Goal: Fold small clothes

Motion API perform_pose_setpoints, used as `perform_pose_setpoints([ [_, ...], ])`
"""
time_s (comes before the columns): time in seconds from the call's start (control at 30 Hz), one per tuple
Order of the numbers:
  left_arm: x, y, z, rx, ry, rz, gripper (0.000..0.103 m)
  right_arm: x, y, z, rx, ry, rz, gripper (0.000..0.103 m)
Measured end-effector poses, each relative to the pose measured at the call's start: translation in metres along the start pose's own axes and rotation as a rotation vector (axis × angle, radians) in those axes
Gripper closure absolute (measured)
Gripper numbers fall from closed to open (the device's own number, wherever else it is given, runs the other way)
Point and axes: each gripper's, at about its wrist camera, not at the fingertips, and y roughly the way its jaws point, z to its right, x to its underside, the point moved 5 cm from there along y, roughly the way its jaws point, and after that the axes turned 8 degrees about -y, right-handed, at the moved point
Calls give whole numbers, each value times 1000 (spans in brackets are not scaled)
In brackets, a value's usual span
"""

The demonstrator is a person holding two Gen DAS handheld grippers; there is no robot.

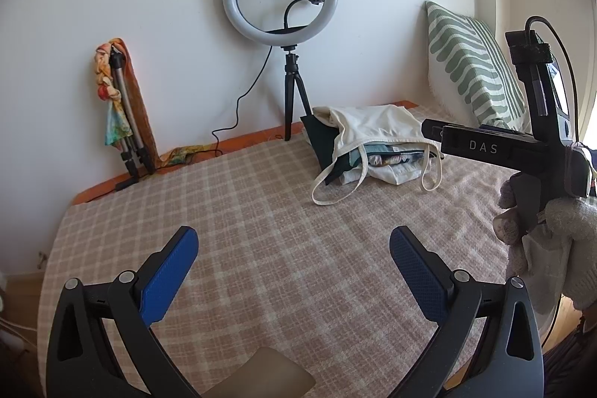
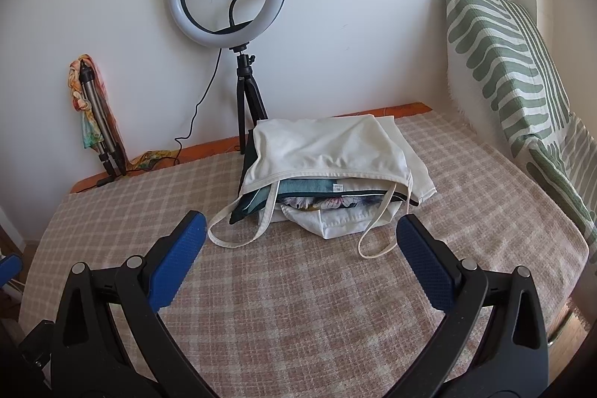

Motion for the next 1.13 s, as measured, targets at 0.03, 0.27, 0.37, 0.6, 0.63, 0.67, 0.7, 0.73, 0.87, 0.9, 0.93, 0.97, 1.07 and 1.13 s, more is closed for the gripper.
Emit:
perform_pose_setpoints([
  [0.03, 0, 0, 0, -1, 0, 0, 1, 1, 1, -1, -1, -2, -1, 0],
  [0.27, 0, 0, -1, 2, 0, -2, 1, 3, 3, -1, -1, -1, -5, 0],
  [0.37, -1, 0, -1, 2, -1, -2, 1, 3, 3, 1, -1, 0, -2, 0],
  [0.6, -1, 0, 0, 1, -3, -6, 1, 3, 3, 2, -4, -4, -5, 0],
  [0.63, -1, 0, 0, 1, -5, -7, 1, 3, 2, 2, -1, -4, -5, 0],
  [0.67, -1, 1, 0, -1, -8, -8, 1, 3, 2, 2, 0, -4, -5, 0],
  [0.7, -1, 0, 0, -3, -11, -9, 1, 4, 1, 2, 1, -4, -5, 0],
  [0.73, 0, 1, -1, -4, -15, -11, 1, 3, 2, 3, -1, -4, -5, 0],
  [0.87, 0, 1, -2, -2, -27, -9, 1, 4, 2, 2, 1, -3, -7, 0],
  [0.9, 0, 1, -1, -5, -25, -7, 1, 4, 3, 3, 0, -2, -8, 0],
  [0.93, 0, 1, -1, -6, -24, -6, 1, 4, 3, 3, -2, -1, -8, 0],
  [0.97, 0, 1, -1, -5, -25, -6, 1, 4, 2, 3, -4, 0, -9, 0],
  [1.07, 0, -1, 0, -8, -19, 10, 1, 4, 4, 4, -6, -3, -9, 0],
  [1.13, 0, -2, 1, -13, -11, 16, 1, 4, 4, 3, -7, -11, -9, 0],
])
